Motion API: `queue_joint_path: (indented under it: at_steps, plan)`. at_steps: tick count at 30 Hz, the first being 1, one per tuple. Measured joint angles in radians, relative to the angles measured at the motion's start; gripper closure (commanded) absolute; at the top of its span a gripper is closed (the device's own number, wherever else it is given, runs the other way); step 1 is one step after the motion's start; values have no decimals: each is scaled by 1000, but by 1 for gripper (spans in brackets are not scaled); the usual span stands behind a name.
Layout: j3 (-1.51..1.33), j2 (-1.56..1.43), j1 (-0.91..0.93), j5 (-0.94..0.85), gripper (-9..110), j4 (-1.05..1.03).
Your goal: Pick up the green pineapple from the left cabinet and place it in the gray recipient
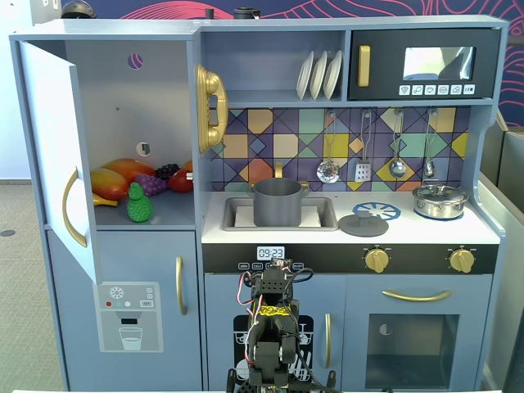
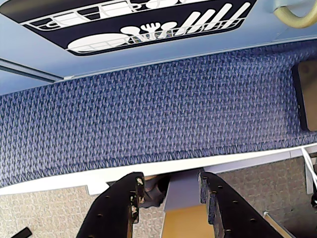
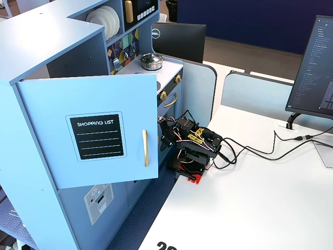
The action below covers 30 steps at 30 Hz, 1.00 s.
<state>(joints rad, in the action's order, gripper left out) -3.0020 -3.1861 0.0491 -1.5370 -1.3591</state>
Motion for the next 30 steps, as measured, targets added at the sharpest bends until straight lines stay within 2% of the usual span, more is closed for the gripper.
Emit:
queue_joint_path:
  at_steps: [12,15,19,21,24,26,30]
  plan:
    - [0,0,-64,8,101,0]
    - [12,0,-155,40,101,2]
    - [150,12,-397,107,101,49]
    - [219,2,-535,118,101,193]
    - [265,41,-713,64,101,543]
    - [299,104,-792,8,88,767]
    - [379,189,-857,15,70,969]
